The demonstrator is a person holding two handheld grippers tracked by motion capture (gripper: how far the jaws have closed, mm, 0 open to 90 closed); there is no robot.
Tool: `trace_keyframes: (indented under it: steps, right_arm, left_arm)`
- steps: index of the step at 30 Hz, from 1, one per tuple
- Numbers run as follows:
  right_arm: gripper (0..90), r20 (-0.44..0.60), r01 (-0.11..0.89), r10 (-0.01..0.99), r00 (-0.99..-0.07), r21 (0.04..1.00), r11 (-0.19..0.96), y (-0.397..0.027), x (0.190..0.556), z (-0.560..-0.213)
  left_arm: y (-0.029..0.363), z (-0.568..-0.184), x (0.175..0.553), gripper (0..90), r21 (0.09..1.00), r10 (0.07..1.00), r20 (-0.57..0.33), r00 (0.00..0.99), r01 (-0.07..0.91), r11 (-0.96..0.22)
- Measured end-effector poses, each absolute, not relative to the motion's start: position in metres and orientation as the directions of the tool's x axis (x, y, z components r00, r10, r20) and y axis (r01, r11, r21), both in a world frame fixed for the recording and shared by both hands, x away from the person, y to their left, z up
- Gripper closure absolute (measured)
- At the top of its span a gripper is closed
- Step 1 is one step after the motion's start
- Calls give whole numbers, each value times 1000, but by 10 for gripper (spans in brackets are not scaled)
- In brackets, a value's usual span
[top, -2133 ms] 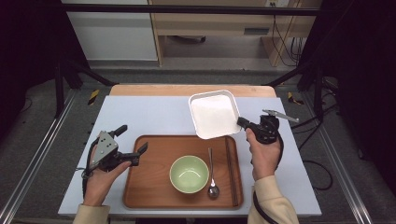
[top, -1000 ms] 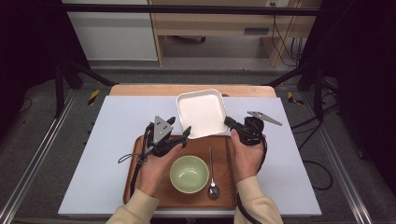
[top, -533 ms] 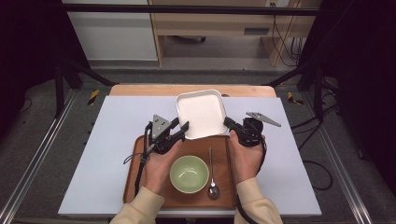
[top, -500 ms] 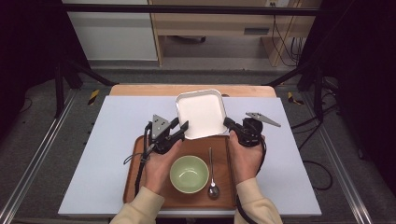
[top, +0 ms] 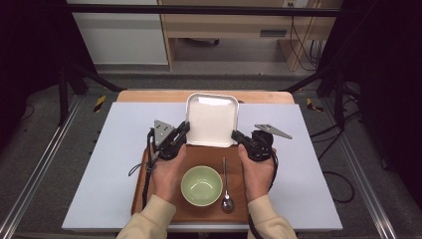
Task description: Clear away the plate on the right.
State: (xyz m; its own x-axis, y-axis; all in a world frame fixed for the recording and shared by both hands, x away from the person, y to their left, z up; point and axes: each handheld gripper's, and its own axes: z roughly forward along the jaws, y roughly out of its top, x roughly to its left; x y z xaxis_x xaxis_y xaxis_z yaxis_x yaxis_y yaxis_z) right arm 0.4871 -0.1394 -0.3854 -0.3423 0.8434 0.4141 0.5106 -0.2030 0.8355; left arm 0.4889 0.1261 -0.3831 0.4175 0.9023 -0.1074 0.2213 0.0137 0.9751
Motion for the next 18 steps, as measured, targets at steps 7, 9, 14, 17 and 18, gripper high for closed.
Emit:
trace_keyframes:
  steps: [7,9,14,17,18]
  right_arm:
    - [862,425,524,834,-353,828,-200,-135,487,-390]
    - [861,435,532,826,-358,822,-203,-134,487,-390]
    - [844,431,537,820,-376,823,-186,-132,488,-391]
    - [772,415,528,818,-399,833,-166,-131,489,-391]
    - [747,418,534,813,-406,830,-160,-129,490,-390]
  left_arm:
    - [131,-383,491,888,975,901,-110,419,222,16]
    - [131,-382,490,889,976,902,-107,418,218,15]
    - [135,-381,491,891,977,905,-95,415,213,5]
    - [138,-383,493,892,974,906,-91,413,227,-6]
    - [139,-383,493,892,973,906,-95,412,230,-3]
